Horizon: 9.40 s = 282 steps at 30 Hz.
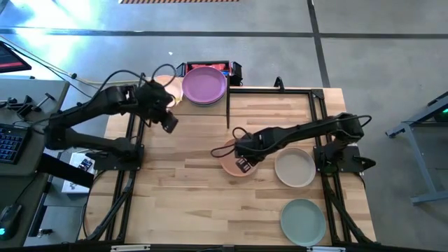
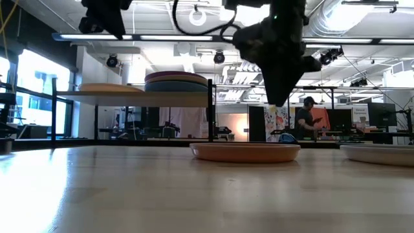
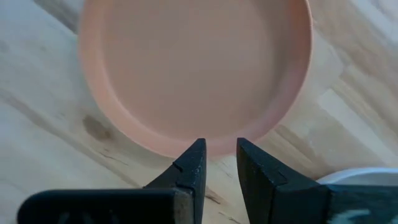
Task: Place and stack plates onto a shelf
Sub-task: Stack the white plate on top of the light pink plate on the shelf
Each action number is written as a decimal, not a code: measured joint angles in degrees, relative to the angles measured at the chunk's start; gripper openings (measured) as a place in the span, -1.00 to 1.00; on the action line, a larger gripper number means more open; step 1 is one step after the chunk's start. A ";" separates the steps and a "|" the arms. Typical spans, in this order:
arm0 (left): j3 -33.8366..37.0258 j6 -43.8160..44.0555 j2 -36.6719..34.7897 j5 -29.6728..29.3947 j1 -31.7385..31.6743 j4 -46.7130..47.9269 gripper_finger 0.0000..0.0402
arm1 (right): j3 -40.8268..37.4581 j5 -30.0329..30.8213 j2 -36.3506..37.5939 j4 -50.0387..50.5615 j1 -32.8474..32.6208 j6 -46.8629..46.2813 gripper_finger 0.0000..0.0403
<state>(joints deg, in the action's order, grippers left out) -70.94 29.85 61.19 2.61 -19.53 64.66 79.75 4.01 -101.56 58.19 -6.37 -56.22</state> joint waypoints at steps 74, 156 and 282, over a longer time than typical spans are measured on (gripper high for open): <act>0.01 -1.33 5.31 -4.99 13.29 -2.03 -0.72 | -19.48 -7.75 -3.25 0.62 -16.55 -20.04 -0.95; 0.01 -21.49 21.12 28.24 19.07 -60.41 -0.35 | -19.34 -28.85 39.06 -39.17 -14.49 48.71 -1.00; 0.01 -22.41 -7.16 -41.49 18.60 -7.07 -0.85 | -19.37 -10.23 49.05 -31.01 -4.07 47.18 -0.24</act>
<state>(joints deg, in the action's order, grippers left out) -70.94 7.44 54.03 -38.88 -0.93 57.59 60.38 -6.22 -52.51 27.18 -10.44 -9.04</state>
